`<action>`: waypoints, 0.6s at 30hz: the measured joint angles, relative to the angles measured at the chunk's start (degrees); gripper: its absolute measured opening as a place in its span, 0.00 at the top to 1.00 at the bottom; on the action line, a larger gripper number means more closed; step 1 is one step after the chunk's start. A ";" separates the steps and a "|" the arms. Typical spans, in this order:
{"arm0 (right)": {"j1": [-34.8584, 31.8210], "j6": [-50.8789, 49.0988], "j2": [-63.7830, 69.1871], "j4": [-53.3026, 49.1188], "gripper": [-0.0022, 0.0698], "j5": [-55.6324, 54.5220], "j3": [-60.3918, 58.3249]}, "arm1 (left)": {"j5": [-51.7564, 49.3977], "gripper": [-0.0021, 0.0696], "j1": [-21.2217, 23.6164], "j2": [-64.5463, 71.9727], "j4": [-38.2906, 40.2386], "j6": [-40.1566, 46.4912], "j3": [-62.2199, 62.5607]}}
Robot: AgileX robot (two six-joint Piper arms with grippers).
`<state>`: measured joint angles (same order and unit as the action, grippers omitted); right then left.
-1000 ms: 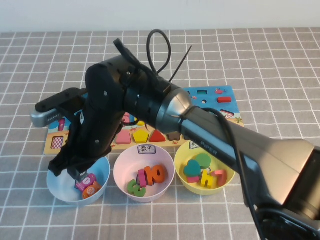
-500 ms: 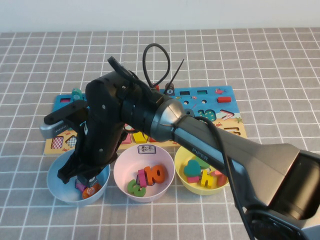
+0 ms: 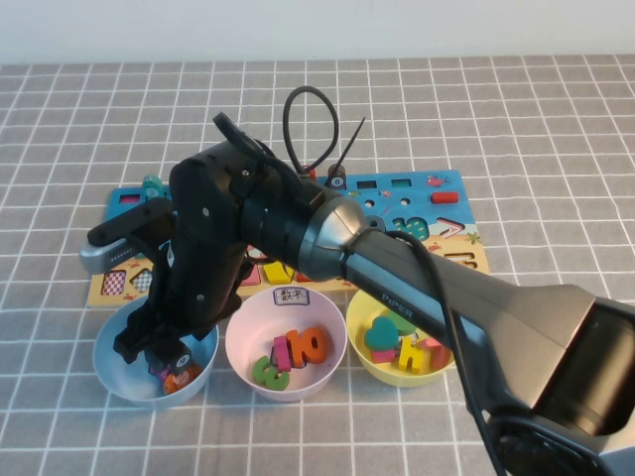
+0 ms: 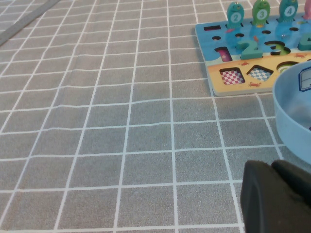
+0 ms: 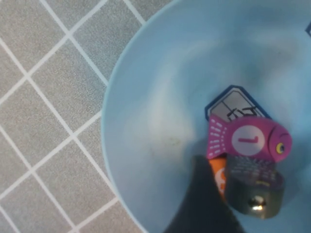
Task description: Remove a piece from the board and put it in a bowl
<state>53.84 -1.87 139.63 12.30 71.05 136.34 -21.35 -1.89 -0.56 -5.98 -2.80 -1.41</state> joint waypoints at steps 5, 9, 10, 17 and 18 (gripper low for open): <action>0.00 0.00 -1.16 0.00 0.38 0.00 0.00 | 0.00 0.98 0.00 0.00 0.00 0.00 0.00; 0.00 0.00 -4.09 0.00 0.39 0.00 0.00 | 0.00 0.98 0.00 0.00 0.00 0.00 0.00; 0.00 0.00 -5.04 0.00 0.40 0.00 0.00 | 0.00 0.98 0.00 0.00 0.00 0.00 0.00; 0.00 0.00 -11.06 -0.04 0.63 0.11 -0.41 | 0.00 0.98 0.00 0.00 0.00 0.00 0.00; 0.00 0.00 -12.06 -0.43 0.67 0.11 -1.10 | 0.00 0.98 0.00 0.00 0.00 0.00 0.00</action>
<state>53.84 -1.87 127.57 11.86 71.16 135.24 -21.35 -1.89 -0.56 -5.98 -2.80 -1.41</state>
